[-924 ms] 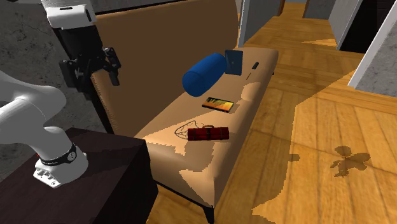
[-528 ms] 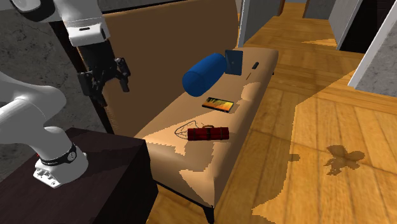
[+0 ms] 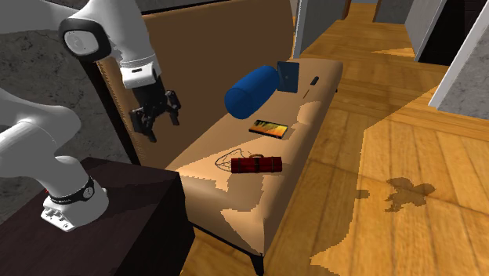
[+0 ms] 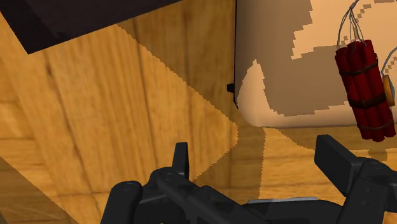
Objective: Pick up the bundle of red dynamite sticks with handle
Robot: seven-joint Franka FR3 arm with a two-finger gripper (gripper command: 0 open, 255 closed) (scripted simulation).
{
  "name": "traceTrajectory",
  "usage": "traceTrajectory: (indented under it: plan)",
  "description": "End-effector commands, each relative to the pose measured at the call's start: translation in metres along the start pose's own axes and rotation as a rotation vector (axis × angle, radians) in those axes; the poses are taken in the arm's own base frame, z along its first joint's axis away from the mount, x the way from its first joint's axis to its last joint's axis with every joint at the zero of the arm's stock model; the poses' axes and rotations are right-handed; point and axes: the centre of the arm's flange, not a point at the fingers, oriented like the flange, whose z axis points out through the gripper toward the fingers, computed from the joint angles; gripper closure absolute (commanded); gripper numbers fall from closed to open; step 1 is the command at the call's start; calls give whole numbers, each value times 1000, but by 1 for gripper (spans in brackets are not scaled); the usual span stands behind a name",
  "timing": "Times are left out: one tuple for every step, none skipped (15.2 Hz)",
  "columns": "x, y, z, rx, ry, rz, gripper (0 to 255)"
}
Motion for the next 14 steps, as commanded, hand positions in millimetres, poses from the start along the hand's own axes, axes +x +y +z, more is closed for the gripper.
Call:
traceTrajectory:
  plan:
    - [-4,-16,19,10,1,27,0]
    - [-6,-25,28,15,1,39,0]
    - [-9,-33,38,19,1,51,0]
    - [-10,-41,47,23,1,63,0]
    - [-12,-50,57,28,0,75,0]
    - [-14,-58,66,32,0,87,0]
    - [-16,-67,75,36,0,99,0]
    - [-17,-75,85,41,0,111,0]
    - [-19,-84,94,45,0,123,0]
    - [-20,-92,103,49,-1,135,0]
    - [-21,-101,113,54,-1,148,0]
    - [-23,-110,122,58,-1,160,0]
    - [-24,-119,131,63,-1,172,0]
    - [-25,-128,140,67,-1,184,0]
